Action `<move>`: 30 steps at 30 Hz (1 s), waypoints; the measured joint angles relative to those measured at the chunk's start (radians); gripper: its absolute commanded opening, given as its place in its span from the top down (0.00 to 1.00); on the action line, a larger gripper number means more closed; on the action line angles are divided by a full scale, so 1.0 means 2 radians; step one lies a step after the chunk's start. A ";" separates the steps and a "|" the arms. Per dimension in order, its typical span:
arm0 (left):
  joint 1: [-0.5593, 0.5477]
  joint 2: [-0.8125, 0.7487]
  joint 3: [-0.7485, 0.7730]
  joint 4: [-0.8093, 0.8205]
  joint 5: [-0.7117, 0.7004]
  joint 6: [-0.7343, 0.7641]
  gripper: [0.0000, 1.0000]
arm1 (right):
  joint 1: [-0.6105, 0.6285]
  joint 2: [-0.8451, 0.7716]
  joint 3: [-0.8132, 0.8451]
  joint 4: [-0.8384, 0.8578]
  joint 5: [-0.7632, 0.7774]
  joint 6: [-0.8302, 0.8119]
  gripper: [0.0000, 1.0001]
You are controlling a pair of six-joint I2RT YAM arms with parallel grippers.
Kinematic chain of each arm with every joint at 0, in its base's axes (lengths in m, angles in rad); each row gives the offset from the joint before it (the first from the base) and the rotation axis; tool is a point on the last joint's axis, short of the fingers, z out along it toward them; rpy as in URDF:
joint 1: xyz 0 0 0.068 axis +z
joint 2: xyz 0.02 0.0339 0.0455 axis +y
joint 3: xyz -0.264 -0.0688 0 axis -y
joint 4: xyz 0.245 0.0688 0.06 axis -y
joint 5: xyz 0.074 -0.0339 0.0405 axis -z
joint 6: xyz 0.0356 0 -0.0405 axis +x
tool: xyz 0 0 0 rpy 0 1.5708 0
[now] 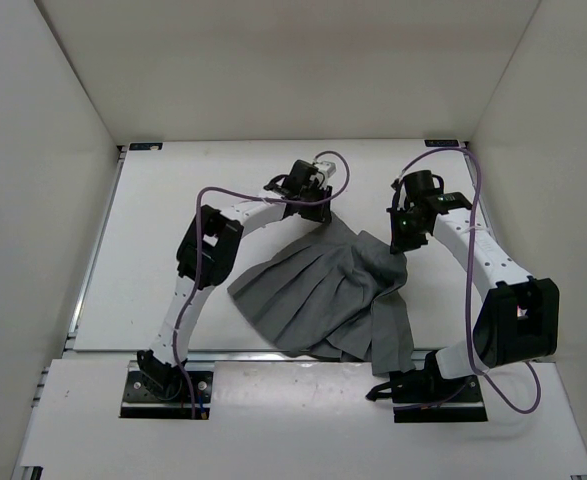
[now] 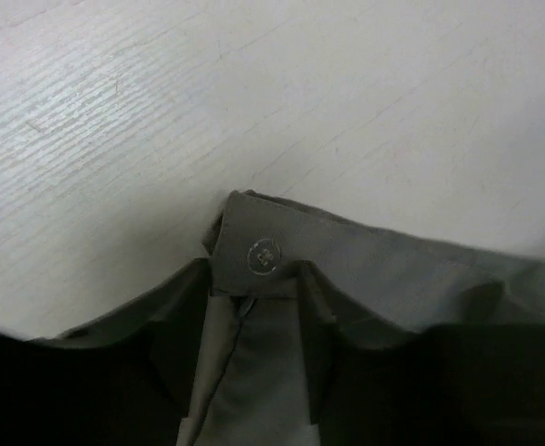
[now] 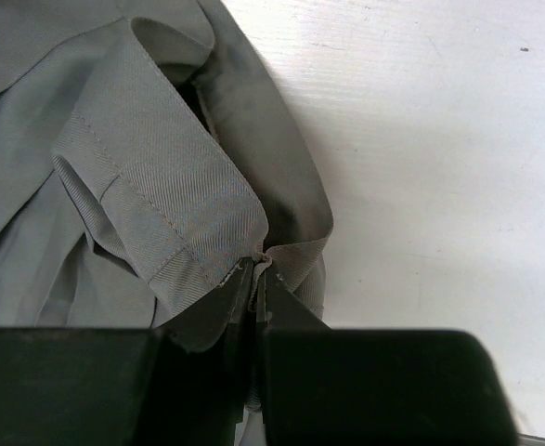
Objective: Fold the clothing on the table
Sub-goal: Fold the skirt
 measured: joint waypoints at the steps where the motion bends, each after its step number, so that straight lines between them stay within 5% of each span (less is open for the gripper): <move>1: 0.000 0.004 0.007 -0.006 0.000 0.000 0.74 | 0.000 0.000 -0.001 0.000 0.000 0.000 1.00; 3: 0.000 0.019 0.030 -0.019 0.001 0.002 1.00 | -0.001 0.000 -0.002 0.000 0.000 -0.001 1.00; 10: 0.006 0.043 0.072 -0.047 0.023 0.003 1.00 | -0.004 0.000 -0.005 0.005 0.000 -0.002 1.00; 14: 0.013 0.011 0.005 -0.003 0.034 -0.004 1.00 | -0.005 -0.001 -0.005 0.008 0.002 -0.004 0.99; 21: 0.050 -0.142 -0.165 0.037 0.045 -0.011 1.00 | -0.007 -0.036 0.000 0.026 0.001 -0.008 1.00; 30: 0.100 -0.455 -0.331 0.149 0.045 -0.031 1.00 | -0.014 -0.106 0.069 0.070 -0.043 -0.026 1.00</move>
